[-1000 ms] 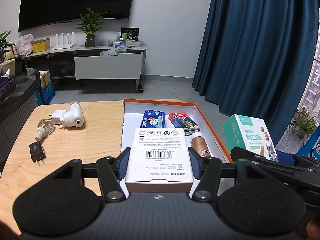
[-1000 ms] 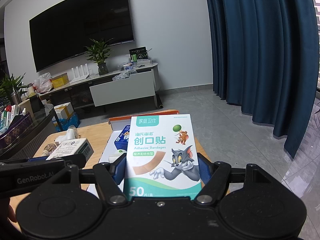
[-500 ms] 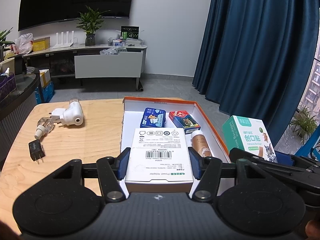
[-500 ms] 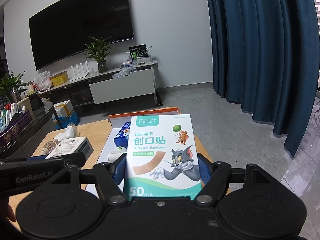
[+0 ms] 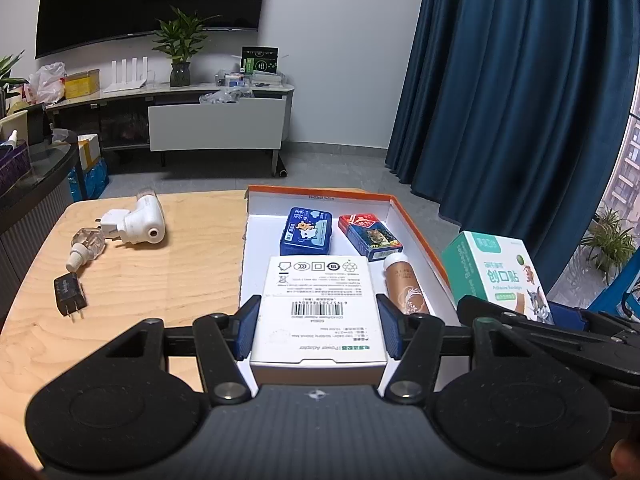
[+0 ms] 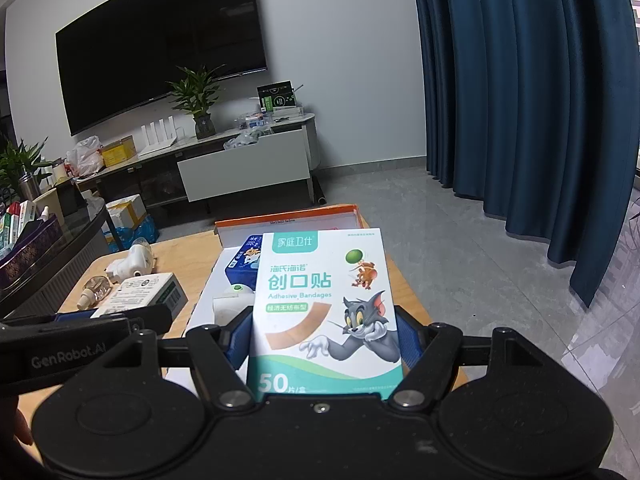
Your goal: Organize rigid objects
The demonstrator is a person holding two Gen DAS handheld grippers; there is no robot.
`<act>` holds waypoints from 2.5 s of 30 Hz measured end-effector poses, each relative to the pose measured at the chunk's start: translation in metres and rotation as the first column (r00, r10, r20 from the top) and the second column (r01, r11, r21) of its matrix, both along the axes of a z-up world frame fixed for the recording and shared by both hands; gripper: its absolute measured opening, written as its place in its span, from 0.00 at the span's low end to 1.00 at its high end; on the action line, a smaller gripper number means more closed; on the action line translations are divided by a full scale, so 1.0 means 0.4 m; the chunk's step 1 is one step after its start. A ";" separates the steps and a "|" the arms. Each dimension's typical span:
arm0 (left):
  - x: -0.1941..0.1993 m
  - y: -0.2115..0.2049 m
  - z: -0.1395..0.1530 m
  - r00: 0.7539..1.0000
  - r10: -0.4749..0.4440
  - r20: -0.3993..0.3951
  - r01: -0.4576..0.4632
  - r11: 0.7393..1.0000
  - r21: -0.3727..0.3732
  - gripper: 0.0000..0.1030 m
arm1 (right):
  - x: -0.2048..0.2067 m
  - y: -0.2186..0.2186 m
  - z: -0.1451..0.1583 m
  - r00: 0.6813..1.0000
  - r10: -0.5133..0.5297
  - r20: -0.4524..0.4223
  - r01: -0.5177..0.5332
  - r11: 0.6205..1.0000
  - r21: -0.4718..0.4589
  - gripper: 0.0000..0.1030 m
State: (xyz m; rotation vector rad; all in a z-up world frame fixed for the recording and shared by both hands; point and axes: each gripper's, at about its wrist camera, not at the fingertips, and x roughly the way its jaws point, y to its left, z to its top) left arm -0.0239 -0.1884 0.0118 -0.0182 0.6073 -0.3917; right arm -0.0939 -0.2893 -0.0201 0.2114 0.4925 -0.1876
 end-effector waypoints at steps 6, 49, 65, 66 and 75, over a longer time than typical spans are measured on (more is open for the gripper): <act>0.004 -0.003 -0.005 1.000 -0.001 -0.006 0.001 1.000 0.002 0.58 | -0.003 0.004 -0.012 1.000 0.001 -0.008 -0.001 1.000 0.003 0.82; 0.018 -0.012 -0.023 1.000 -0.016 -0.019 0.016 1.000 0.017 0.58 | 0.006 0.004 -0.029 1.000 -0.001 -0.026 0.001 1.000 0.011 0.82; 0.024 -0.011 -0.028 0.999 -0.025 -0.026 0.025 1.000 0.017 0.58 | 0.002 0.005 -0.039 0.999 -0.007 -0.031 0.007 1.000 0.014 0.82; 0.025 -0.011 -0.030 0.999 -0.025 -0.028 0.026 1.000 0.016 0.58 | 0.005 0.004 -0.039 0.999 -0.007 -0.032 0.007 1.000 0.015 0.82; 0.037 -0.015 -0.038 0.999 -0.020 -0.038 0.020 1.000 0.019 0.58 | -0.007 0.005 -0.064 0.999 -0.011 -0.045 0.012 1.000 0.021 0.82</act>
